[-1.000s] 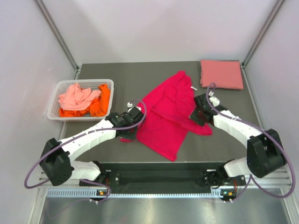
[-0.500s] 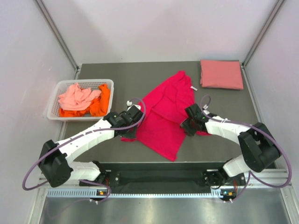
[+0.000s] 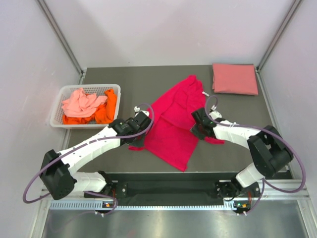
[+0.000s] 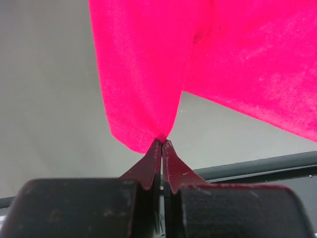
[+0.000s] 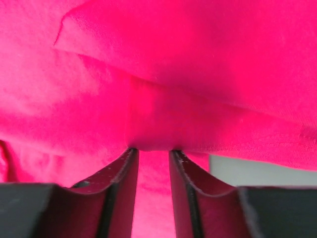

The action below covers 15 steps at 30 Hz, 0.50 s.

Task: Fold and stack the t-shirts
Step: Flatten the tshirt out

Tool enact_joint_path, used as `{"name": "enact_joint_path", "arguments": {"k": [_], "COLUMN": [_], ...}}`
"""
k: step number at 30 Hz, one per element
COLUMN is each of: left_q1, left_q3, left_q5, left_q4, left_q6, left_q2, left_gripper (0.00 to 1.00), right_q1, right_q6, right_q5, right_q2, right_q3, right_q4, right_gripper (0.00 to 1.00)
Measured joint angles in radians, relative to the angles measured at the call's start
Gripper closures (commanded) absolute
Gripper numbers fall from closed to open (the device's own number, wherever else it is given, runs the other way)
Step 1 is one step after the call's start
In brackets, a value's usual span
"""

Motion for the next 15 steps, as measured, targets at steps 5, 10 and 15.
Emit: {"name": "enact_joint_path", "arguments": {"k": [5,10,15], "left_q1": [0.000,0.000,0.000], "left_q3": [0.001,0.011,0.070], "left_q5": [-0.001,-0.013,-0.059], "left_q4": [-0.008,-0.022,-0.058], "left_q6": [0.000,0.000,0.000], "left_q2": [0.000,0.000,-0.001], "left_gripper": [1.00,1.00,1.00], "right_q1": [0.009,0.014,0.018], "right_q6": [-0.043,-0.082,-0.154], "right_q5": [0.055,0.128,0.235], "right_q2": [0.017,0.003,-0.123], "right_q3": [0.010,0.022,0.055], "right_q4": [-0.009,-0.058,-0.144], "right_gripper": [1.00,1.00,1.00]}}
